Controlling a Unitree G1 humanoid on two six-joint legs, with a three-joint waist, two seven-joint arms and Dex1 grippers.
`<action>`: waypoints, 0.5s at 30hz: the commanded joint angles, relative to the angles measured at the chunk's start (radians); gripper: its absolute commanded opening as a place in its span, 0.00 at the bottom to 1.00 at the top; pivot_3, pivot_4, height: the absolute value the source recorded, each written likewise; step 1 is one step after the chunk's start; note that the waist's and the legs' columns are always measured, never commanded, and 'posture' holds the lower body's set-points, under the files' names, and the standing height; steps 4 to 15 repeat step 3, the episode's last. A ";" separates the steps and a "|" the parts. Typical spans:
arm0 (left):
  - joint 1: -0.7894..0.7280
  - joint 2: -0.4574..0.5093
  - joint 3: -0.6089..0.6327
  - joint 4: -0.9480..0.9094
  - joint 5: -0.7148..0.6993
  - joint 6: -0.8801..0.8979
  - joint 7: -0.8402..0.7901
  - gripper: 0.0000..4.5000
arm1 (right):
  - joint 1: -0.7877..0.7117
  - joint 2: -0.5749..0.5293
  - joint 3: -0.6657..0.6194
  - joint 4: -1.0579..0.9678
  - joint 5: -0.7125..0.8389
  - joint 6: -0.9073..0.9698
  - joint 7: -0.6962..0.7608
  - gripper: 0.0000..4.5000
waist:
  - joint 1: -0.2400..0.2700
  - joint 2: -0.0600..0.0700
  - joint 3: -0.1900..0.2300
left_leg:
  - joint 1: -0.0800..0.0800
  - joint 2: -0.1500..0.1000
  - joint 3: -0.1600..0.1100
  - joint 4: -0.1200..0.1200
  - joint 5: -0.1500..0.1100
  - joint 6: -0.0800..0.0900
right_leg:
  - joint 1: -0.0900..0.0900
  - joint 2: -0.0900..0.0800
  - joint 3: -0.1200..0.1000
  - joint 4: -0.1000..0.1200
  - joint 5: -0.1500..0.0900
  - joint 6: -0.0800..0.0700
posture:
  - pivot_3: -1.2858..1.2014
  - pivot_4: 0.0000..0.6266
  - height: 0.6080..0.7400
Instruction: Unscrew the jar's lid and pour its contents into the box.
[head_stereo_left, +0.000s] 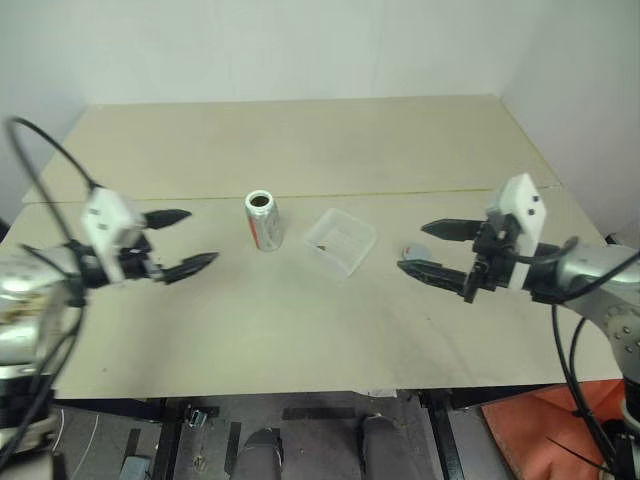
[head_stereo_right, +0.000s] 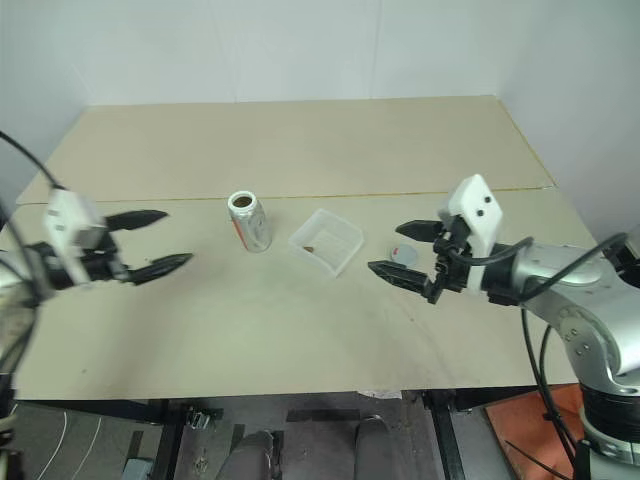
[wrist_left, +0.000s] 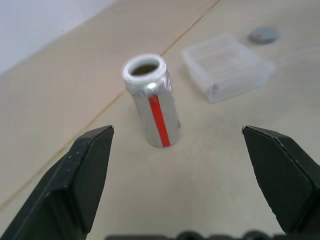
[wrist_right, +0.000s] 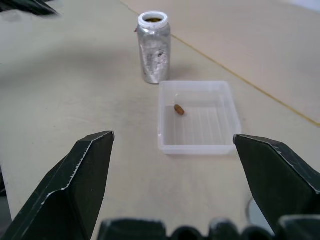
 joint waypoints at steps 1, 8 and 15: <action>0.063 0.054 0.124 -0.084 -0.137 0.082 -0.093 1.00 | 0.007 -0.032 -0.052 0.016 0.001 -0.077 0.071 1.00 | 0.001 0.000 0.000 | 0.001 0.000 0.000 0.000 0.000 0.000 | 0.001 0.000 0.000 0.000 0.000 0.000 | 0.52 0.24 1.00; 0.109 0.053 0.170 -0.142 -0.178 0.115 -0.077 1.00 | 0.013 -0.035 -0.059 0.025 0.004 -0.088 0.079 1.00 | 0.003 0.000 0.000 | 0.002 0.000 0.001 0.000 0.000 0.001 | 0.001 0.000 0.000 0.000 0.000 0.000 | 0.52 0.24 1.00; 0.109 0.053 0.170 -0.142 -0.178 0.115 -0.077 1.00 | 0.013 -0.035 -0.059 0.025 0.004 -0.088 0.079 1.00 | 0.003 0.000 0.000 | 0.002 0.000 0.001 0.000 0.000 0.001 | 0.001 0.000 0.000 0.000 0.000 0.000 | 0.52 0.24 1.00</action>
